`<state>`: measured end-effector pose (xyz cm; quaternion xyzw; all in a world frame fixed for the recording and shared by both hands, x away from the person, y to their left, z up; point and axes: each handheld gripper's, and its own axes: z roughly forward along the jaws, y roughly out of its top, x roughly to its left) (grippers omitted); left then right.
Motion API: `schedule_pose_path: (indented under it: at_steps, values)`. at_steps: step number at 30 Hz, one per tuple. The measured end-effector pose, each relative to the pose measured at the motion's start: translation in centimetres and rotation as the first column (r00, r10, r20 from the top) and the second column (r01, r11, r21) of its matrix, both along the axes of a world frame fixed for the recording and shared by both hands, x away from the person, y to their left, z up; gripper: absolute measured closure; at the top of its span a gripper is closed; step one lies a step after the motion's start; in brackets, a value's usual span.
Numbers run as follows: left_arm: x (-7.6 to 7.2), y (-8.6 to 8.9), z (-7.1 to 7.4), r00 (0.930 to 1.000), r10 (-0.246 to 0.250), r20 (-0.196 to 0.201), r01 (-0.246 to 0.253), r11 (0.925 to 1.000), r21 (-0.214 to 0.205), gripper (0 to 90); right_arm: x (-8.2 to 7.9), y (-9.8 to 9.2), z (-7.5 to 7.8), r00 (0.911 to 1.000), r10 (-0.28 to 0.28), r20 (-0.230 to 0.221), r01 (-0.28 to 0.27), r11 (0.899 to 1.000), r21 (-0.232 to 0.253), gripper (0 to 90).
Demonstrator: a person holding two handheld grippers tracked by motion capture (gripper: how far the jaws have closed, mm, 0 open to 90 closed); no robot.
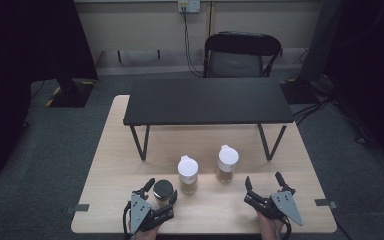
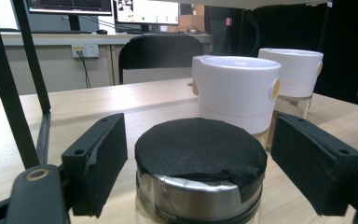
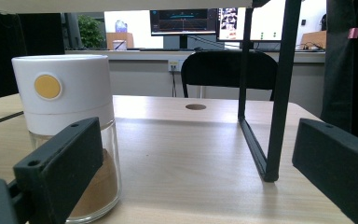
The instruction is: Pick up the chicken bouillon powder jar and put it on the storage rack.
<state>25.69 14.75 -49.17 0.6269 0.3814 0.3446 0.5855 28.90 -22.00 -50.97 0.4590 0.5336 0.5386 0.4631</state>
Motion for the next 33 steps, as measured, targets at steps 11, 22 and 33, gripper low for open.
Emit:
schedule_pose_path:
  at_steps: [11,22,33]
  values:
    - [0.19,0.13,-0.79,0.9998,0.013,-0.017,-0.013,0.9999,-0.004,27.5,0.00,0.00,0.00,1.0000,0.000,0.000,0.000,1.000,0.000,0.7]
    - [0.24,-0.07,-0.84,0.9999,0.001,-0.015,-0.001,1.0000,0.009,34.2,0.00,0.00,0.00,1.0000,0.000,0.000,0.000,1.000,0.000,0.7]
    - [0.12,-0.10,-0.93,1.0000,0.008,-0.002,-0.008,0.9999,0.012,35.1,0.00,-0.01,0.00,1.0000,0.000,0.000,0.000,1.000,0.001,0.7]
